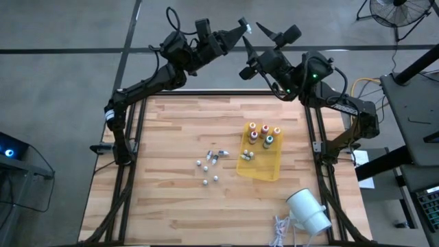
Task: Pick & Place food coloring
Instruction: Put the top small black food coloring bottle into the yellow bin
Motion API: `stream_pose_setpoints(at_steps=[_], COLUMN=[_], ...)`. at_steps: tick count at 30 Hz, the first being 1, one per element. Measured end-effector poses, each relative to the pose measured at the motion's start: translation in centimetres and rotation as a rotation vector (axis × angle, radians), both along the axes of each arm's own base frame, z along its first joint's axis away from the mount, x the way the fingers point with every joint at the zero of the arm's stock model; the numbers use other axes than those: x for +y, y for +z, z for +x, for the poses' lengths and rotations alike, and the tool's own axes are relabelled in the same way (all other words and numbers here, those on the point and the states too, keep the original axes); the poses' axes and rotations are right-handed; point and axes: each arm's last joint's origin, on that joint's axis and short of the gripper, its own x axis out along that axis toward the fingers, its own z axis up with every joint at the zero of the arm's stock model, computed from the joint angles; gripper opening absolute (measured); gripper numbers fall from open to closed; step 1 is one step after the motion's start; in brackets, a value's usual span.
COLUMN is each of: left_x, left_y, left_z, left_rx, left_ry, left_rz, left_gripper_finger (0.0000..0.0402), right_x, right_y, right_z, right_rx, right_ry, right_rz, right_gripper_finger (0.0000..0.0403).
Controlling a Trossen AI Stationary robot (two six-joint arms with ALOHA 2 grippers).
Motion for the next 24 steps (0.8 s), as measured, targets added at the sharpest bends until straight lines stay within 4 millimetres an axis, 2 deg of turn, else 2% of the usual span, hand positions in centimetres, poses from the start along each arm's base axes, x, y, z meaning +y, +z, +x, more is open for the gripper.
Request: stream_pose_setpoints(at_steps=[24], left_x=[0.03], left_y=[-0.07], left_z=[0.01], left_rx=[0.008], left_ry=[-0.049], left_rz=[0.005], left_gripper_finger=[0.0049], right_x=[-0.20], right_y=[-0.32], right_z=[0.10], right_rx=[0.061], right_ry=[-0.017], right_rz=[-0.011], right_gripper_finger=[0.0226])
